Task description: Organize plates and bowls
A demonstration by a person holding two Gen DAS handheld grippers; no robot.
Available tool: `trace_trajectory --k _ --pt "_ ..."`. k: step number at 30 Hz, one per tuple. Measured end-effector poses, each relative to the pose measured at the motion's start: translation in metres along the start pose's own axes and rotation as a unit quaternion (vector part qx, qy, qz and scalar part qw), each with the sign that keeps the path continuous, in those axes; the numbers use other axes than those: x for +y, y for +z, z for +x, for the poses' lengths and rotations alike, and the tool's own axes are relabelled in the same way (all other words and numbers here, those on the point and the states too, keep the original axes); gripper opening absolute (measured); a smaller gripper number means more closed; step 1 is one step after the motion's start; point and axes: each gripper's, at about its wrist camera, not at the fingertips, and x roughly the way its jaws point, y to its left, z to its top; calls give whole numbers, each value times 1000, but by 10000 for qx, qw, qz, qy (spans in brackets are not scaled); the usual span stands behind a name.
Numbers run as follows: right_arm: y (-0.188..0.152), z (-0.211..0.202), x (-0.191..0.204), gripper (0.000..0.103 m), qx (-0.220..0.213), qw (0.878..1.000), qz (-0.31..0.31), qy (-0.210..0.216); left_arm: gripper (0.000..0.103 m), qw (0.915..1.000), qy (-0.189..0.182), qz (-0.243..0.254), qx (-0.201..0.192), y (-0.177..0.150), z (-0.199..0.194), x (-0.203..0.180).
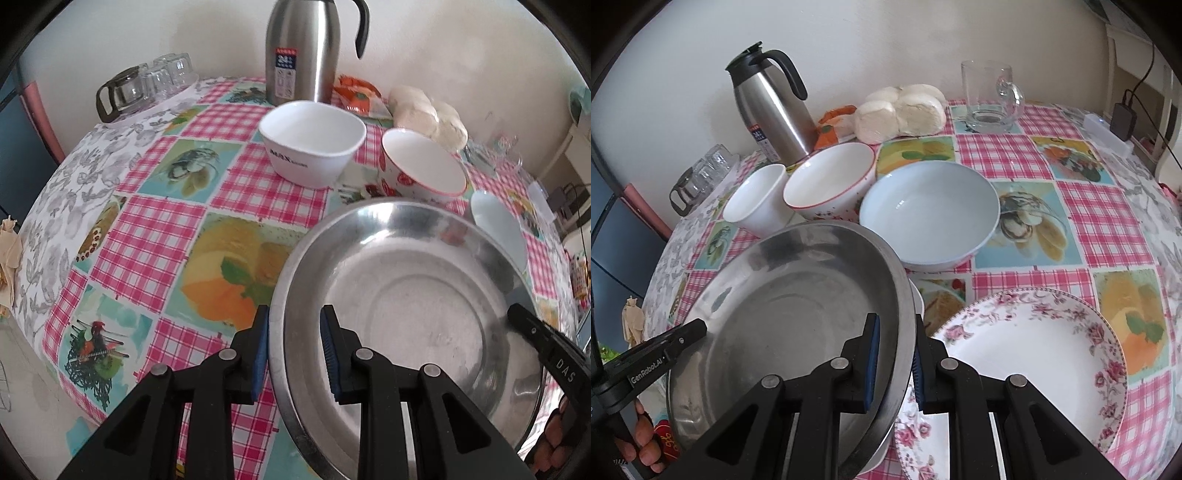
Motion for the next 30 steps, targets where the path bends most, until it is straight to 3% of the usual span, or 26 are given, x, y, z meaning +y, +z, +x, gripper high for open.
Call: trace_trajectory --k 10,16,26,30 --pt "-7 4 -6 18 176 9996 7 -218 27 9993 -37 172 326 -6 9 -8" --pt "-11 11 -9 20 323 9989 34 -325 29 9989 38 357 288 -8 8 -15" --pt "-10 12 -9 21 342 9988 90 -341 43 9991 -162 244 304 -5 8 -12" --pt "-8 8 -7 28 238 9992 65 -300 51 9995 -198 183 185 -3 3 -11"
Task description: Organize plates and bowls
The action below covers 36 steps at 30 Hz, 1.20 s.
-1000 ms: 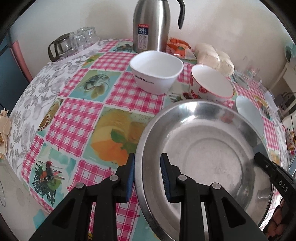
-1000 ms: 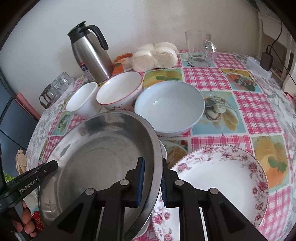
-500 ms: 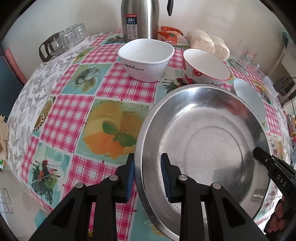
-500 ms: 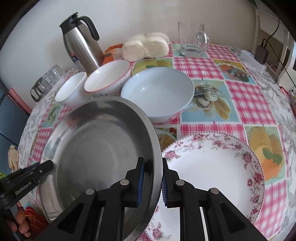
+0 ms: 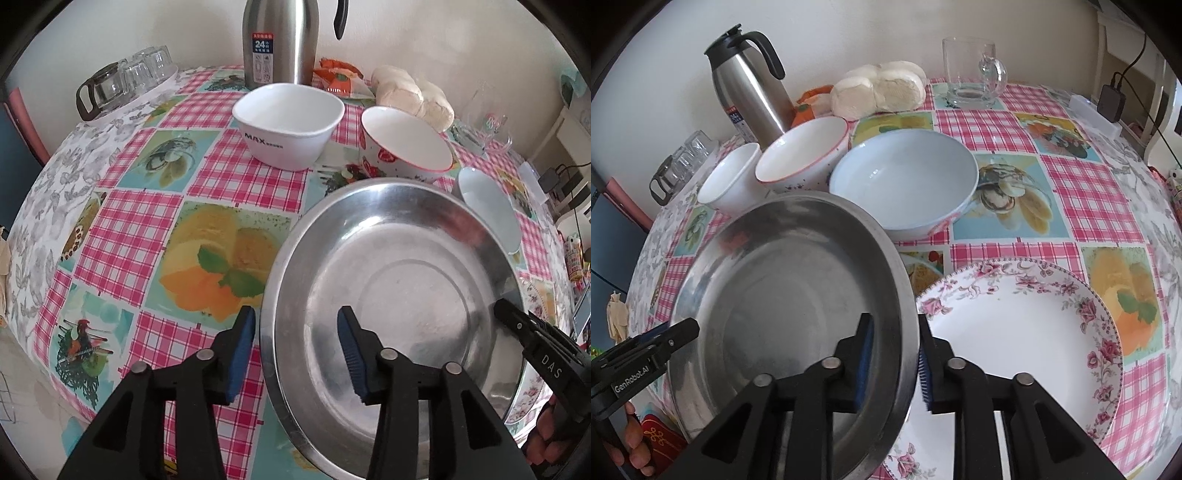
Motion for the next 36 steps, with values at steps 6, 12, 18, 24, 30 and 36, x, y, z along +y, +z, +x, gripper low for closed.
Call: trace_trajectory --k 6,12,18,24,30,36 --pt "2 -7 7 52 -207 9997 -108 -4 64 9999 51 -89 -127 3 -3 3" --pt "3 -8 8 75 -337 9993 -172 -55 77 9998 174 17 -119 3 -1 1" --pt "2 -3 8 87 -318 9991 -256 -104 83 9993 279 97 -215 3 -3 -1" --pt "1 -3 10 101 -354 9987 -359 -94 94 9988 362 85 -304 3 -4 0" --pt "1 -6 6 103 -455 9983 -343 -118 100 9985 418 0 -348 4 -6 0" --pt "3 -17 -17 103 -650 9978 30 -134 100 9967 201 -131 -777 6 -22 -5"
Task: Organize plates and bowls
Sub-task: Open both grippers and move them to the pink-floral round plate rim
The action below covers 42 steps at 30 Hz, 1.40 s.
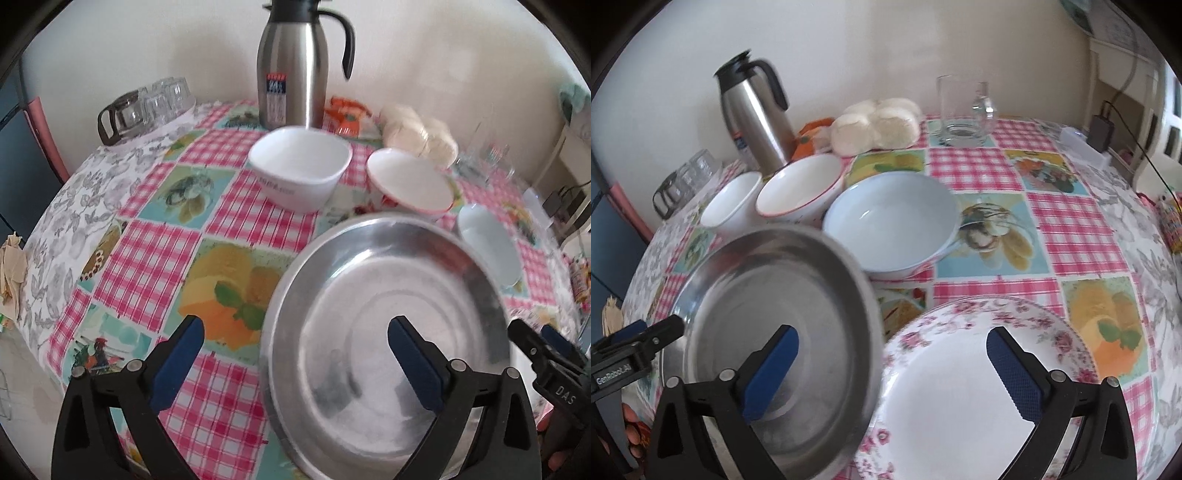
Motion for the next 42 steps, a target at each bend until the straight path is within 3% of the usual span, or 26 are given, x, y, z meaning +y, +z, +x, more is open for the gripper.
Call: trace_trajectory --k 4,10,17,22,32,37,42 --pt "2 -9 -18 103 -91 9997 211 -89 100 9982 -385 -28 -462 2 -18 -10" --pt "2 -28 -55 103 -326 9970 629 -318 100 9891 -1049 350 -967 -1 -45 -44" --pt "-6 -44 -97 103 -490 9895 1179 -683 100 9775 -1333 1056 -1246 -15 -73 -93" --pt "-18 -51 -120 103 -470 9844 1480 -830 100 9708 -1565 1502 -1027 -32 -76 -124" --pt "-43 -37 -139 101 174 9833 1491 -1030 100 9648 -1786 1924 -153 -68 -65 -172" --pt "-54 -25 -147 84 558 9811 1636 -869 100 9604 -1927 2007 124 -81 -63 -185" --pt "-57 -21 -145 67 676 9801 1741 -679 99 9591 -2036 1914 459 -86 -54 -189"
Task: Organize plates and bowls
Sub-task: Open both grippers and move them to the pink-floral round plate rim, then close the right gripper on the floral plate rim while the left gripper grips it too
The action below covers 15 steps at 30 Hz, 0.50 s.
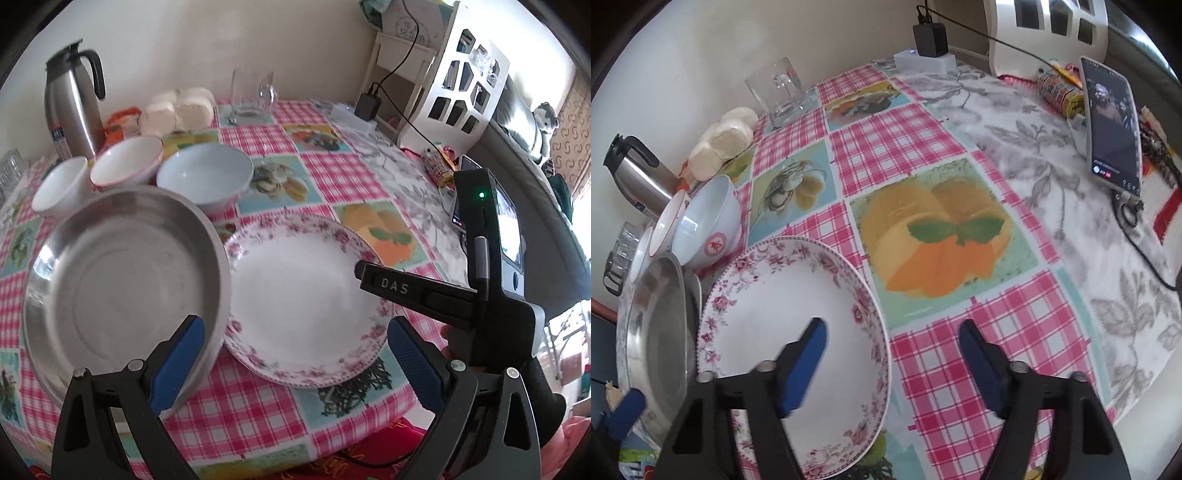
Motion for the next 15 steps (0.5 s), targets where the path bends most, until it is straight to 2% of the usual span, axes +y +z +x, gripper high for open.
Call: trace_trajectory --k 2,3,5,8,12,15 --pt "-1 4 2 61 120 9999 -35 33 97 9998 -84 -117 110 -1 3 2" --pt "-2 7 2 52 174 9998 -55 21 93 9997 -106 -154 145 -2 5 3" --pt "-3 9 3 47 219 9997 -104 -1 87 9993 -166 -250 241 -3 8 5" --pt "-3 10 2 36 219 9997 -98 -39 86 9987 -244 -324 322 -4 12 5" --pt "-2 8 -1 36 156 9998 -68 -96 84 9988 -191 -274 350 -6 15 0" --pt "1 6 -2 36 111 9996 -124 -207 75 9984 -171 -285 458 -8 20 0"
